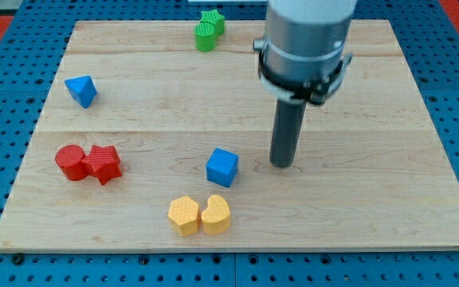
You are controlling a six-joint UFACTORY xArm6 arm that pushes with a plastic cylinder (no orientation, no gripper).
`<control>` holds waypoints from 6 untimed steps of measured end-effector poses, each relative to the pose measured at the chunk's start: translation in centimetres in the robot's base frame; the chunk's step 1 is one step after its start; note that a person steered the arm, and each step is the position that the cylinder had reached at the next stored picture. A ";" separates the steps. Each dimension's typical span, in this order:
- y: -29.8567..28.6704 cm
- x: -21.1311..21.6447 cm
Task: Move the blue triangle closer to the blue cube
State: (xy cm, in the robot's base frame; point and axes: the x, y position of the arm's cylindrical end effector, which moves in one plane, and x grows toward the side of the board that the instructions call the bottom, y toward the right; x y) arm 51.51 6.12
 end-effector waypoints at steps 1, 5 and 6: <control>-2.8 1.4; -21.4 -8.5; -23.0 -9.2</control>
